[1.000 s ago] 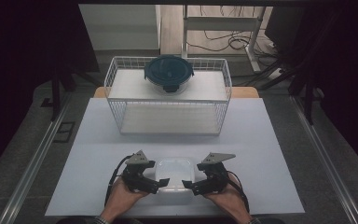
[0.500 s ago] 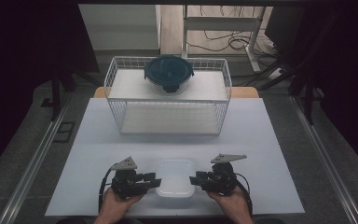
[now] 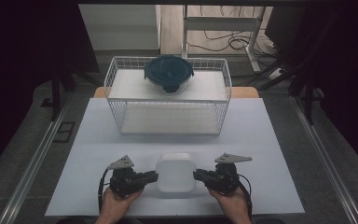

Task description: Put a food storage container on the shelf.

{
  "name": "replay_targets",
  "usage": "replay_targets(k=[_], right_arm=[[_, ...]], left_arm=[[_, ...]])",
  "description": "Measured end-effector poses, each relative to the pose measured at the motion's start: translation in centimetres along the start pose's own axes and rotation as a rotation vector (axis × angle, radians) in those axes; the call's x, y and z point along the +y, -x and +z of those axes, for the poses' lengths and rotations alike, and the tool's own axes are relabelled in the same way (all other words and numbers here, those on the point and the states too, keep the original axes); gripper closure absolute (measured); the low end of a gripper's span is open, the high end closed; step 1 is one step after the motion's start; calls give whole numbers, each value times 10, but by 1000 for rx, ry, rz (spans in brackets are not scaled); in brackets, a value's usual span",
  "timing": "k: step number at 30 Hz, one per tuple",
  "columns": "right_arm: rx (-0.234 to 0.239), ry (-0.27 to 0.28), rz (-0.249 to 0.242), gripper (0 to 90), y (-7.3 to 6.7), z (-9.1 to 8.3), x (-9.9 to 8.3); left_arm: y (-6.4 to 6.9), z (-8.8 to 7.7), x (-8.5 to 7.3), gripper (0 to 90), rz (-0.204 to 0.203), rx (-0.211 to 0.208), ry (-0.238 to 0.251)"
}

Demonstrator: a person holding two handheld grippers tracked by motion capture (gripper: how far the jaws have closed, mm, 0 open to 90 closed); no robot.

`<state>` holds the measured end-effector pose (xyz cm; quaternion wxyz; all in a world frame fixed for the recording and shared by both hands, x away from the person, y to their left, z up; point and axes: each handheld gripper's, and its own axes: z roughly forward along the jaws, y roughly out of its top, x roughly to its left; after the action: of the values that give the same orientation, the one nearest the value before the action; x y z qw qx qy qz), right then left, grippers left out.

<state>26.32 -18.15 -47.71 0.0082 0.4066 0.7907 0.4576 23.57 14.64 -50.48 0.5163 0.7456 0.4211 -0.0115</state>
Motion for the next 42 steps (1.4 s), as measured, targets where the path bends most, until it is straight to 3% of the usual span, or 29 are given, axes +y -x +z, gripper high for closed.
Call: replay_targets(k=[4,14,23,42], right_arm=[[-11,-7,3,779,0,1,0],[-1,84,-31,782,-4,-10,21],[-12,141,-78,783,-7,-19,59],[7,214,-115,783,-9,-31,133]], left_arm=[[2,0,1,811,11,7,8],[6,-13,29,810,49,21,65],[6,-22,64,808,74,38,119],[9,-45,128,806,99,83,186]])
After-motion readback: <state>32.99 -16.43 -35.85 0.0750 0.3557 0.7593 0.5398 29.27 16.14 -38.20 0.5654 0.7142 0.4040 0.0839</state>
